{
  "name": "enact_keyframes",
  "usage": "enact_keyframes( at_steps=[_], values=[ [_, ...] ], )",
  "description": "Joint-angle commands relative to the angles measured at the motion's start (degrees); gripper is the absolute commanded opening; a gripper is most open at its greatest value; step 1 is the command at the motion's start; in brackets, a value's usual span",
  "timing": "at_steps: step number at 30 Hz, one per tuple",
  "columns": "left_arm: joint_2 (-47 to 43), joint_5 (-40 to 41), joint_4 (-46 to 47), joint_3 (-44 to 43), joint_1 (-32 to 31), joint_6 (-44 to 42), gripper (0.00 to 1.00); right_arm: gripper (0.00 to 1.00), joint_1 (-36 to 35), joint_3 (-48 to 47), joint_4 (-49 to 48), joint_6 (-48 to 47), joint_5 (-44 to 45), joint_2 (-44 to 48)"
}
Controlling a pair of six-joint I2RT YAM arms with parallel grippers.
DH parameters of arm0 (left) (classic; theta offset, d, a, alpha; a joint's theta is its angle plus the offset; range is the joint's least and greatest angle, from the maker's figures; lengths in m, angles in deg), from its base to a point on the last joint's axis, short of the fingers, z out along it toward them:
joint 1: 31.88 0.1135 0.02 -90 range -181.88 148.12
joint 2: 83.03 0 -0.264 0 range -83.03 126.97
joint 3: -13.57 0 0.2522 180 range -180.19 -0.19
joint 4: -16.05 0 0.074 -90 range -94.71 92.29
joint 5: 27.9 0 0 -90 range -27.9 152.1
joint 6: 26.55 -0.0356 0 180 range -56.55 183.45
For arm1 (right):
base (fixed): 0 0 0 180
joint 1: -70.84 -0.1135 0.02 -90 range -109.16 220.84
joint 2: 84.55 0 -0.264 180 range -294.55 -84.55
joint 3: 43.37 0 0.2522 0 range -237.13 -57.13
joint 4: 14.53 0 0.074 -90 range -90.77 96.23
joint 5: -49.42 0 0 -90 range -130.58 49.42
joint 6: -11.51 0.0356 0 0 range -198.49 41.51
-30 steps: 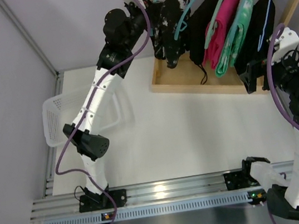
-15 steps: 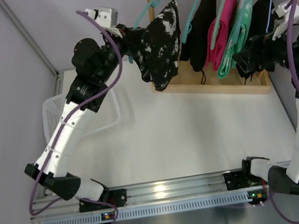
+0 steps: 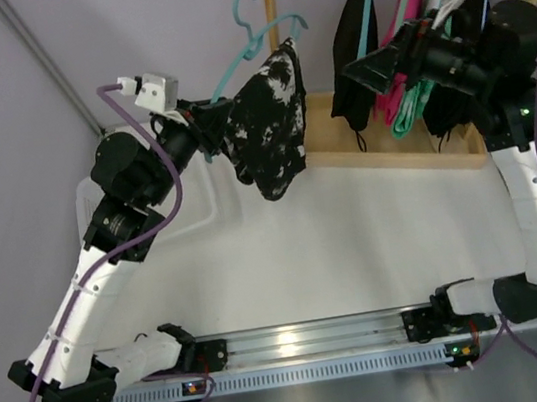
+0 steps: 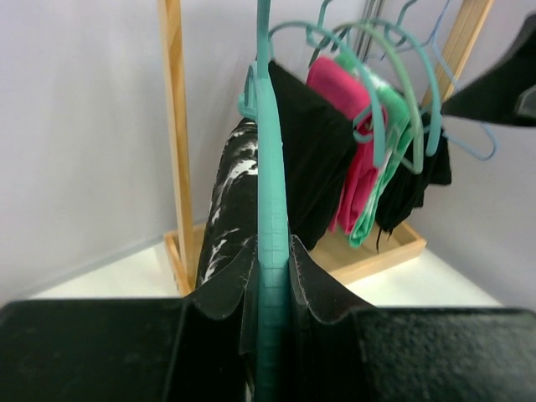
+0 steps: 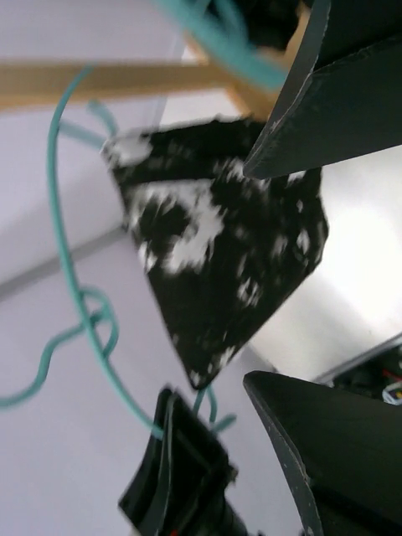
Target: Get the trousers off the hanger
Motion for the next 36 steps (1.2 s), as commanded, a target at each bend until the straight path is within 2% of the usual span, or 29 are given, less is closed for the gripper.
enact_keyframes(
  at_steps=[1, 2, 5, 11, 17, 20, 31, 36],
  values=[
    [-4.7, 2.5, 12.2, 0.6, -0.3, -1.8, 0.0, 1.0, -9.4, -2.0, -10.5, 6.6, 6.2, -1.9],
    [-5.2, 2.5, 12.1, 1.5, -0.3, -1.8, 0.0, 0.99, -14.5, -2.2, -12.3, 7.5, 9.2, -3.5],
    [-6.8, 4.3, 11.4, 2.5, -0.3, -2.1, 0.0, 0.99, -23.6, -4.8, -13.0, 8.1, 12.6, -6.5],
    [-8.9, 5.1, 10.7, 4.2, -0.3, -2.5, 0.0, 0.99, -35.9, -8.6, -14.3, 13.5, 19.7, -13.6],
    [-10.5, 5.1, 10.7, 6.0, -0.3, -2.5, 0.0, 0.99, -37.7, -12.9, -13.1, 21.2, 23.6, -19.0],
    [-11.0, 4.9, 10.7, 7.0, -0.3, -2.5, 0.0, 0.99, -37.8, -12.3, -17.0, 24.8, 24.6, -19.7],
    [-11.1, 4.4, 10.7, 7.9, -0.3, -2.3, 0.0, 0.98, -39.2, -13.8, -19.9, 31.1, 26.6, -24.2],
    [-10.6, 3.5, 10.8, 7.8, -0.3, -2.4, 0.0, 0.94, -40.4, -15.5, -21.3, 33.3, 26.5, -26.5]
  ],
)
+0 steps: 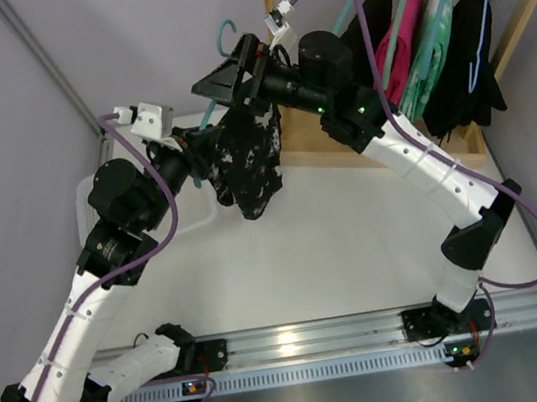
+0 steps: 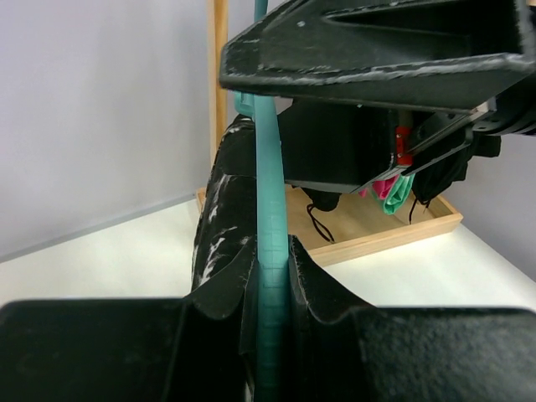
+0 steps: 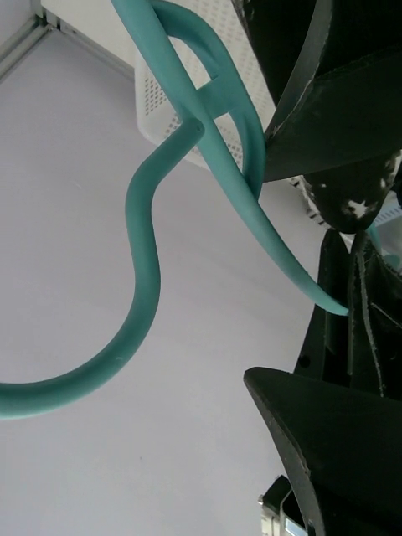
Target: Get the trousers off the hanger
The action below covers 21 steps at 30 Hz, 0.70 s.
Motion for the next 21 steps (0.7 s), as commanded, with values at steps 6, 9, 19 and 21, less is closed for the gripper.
enact_keyframes(
  at_steps=[6, 9, 19, 21],
  values=[
    [-2.1, -4.4, 15.2, -1.5, -0.3, -2.1, 0.0, 0.61, -1.3, -6.0, -7.0, 2.6, 1.4, -2.2],
    [-2.0, -6.4, 15.2, -0.9, -0.3, -2.2, 0.0, 0.31, -1.4, -7.0, -8.9, 2.3, 0.3, -2.8],
    [-3.1, -5.8, 14.7, 0.3, -0.3, -1.6, 0.36, 0.0, -0.7, -4.2, -19.7, -1.0, -9.7, -0.7],
    [-4.3, -6.1, 13.8, 0.4, -0.3, -1.6, 0.52, 0.0, -0.5, -3.6, -20.5, -1.9, -11.1, 0.0]
  ],
)
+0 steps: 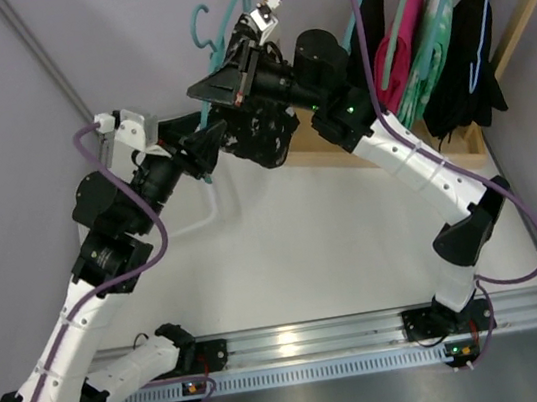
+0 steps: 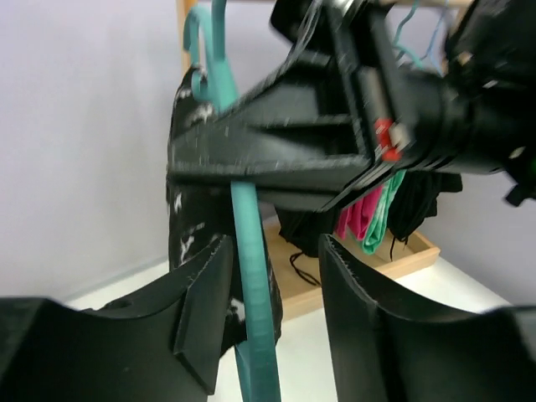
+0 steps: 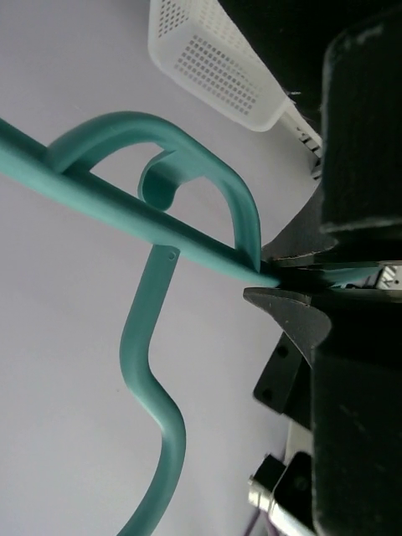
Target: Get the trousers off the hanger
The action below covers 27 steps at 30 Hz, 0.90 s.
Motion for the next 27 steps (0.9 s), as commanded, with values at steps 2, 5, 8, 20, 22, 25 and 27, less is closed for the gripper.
enact_keyframes(
  at_steps=[2, 5, 8, 20, 22, 25, 27],
  values=[
    [-4.6, -1.8, 4.2, -0.6, -0.3, 0.1, 0.55, 0.0, 1.2, 0.6, -11.7, -6.6, -6.7, 4.0],
    [-6.3, 1.1, 1.3, -1.6, -0.3, -0.5, 0.57, 0.0, 2.4, 3.4, -12.8, -6.8, -9.1, 5.6],
    [-7.8, 7.2, -1.6, -3.4, 0.0, -2.8, 0.59, 0.0, 3.4, 6.7, -15.6, -6.4, -11.9, 7.3],
    [-25.0, 4.0, -5.7, 17.2, 1.0, -20.0, 0.62, 0.0, 4.3, 13.1, -22.9, -0.8, -20.5, 11.2],
    [-28.6, -1.5, -6.0, 20.3, 1.0, -22.6, 0.64, 0.0, 4.4, 13.1, -22.7, 1.3, -20.6, 11.8],
    [-31.8, -8.2, -7.0, 26.1, 1.0, -26.8, 0.71, 0.0, 4.4, 13.0, -22.8, 4.3, -20.9, 12.4],
    [-32.1, -10.9, -7.0, 29.4, 1.0, -28.7, 0.87, 0.0, 4.4, 12.7, -21.8, 6.2, -20.8, 12.7]
  ],
)
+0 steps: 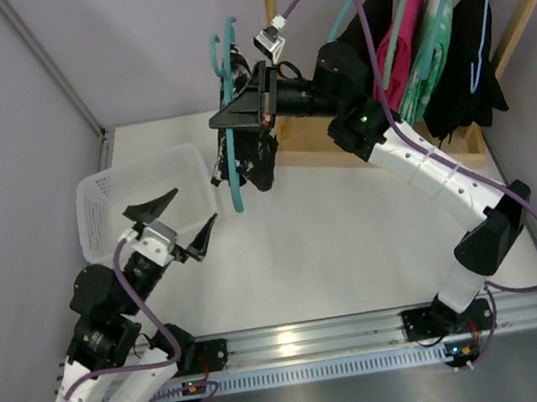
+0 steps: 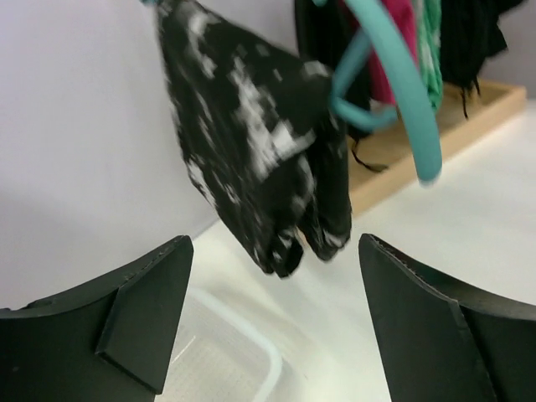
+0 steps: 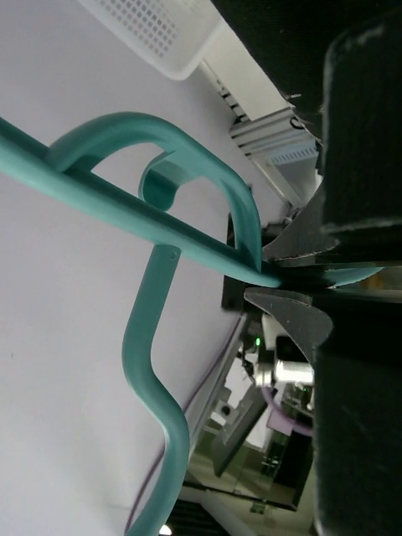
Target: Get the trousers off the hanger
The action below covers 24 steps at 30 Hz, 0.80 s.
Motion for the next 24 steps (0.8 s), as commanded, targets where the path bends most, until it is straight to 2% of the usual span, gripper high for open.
enact_keyframes(
  at_steps=[1, 5, 6, 11, 12, 15, 21, 24],
  values=[
    [-0.4, -8.3, 0.7, 3.8, 0.1, -6.5, 0.87, 0.0, 0.5, -3.4, -12.6, 1.5, -0.7, 6.1],
    [1.2, -9.7, 9.8, 8.1, 0.2, -7.9, 0.88, 0.0, 0.5, -4.2, -10.2, 3.4, 0.1, 6.5],
    [1.6, -9.6, 10.4, 8.7, 0.2, -8.0, 0.91, 0.0, 0.5, -4.2, -9.8, 3.8, 0.4, 6.8],
    [5.5, -9.5, 19.8, 11.5, 0.2, -7.9, 0.91, 0.0, 0.5, -3.6, -8.6, 6.2, 1.3, 7.6],
    [5.8, -10.1, 21.9, 11.7, 0.2, -7.4, 0.97, 0.0, 0.5, -3.7, -8.6, 6.5, 1.5, 7.7],
    [7.9, -11.2, 24.7, 12.4, 0.1, -5.3, 0.98, 0.0, 0.5, -3.7, -8.6, 7.7, 2.2, 7.8],
    [14.7, -0.7, 35.3, 14.0, 0.1, -1.6, 0.98, 0.0, 0.4, -8.1, -7.7, 9.0, 3.2, 7.5],
    [16.7, -1.4, 39.5, 14.9, 0.1, -1.9, 0.97, 0.0, 0.0, -8.9, -7.3, 9.1, 3.2, 8.1]
  ],
)
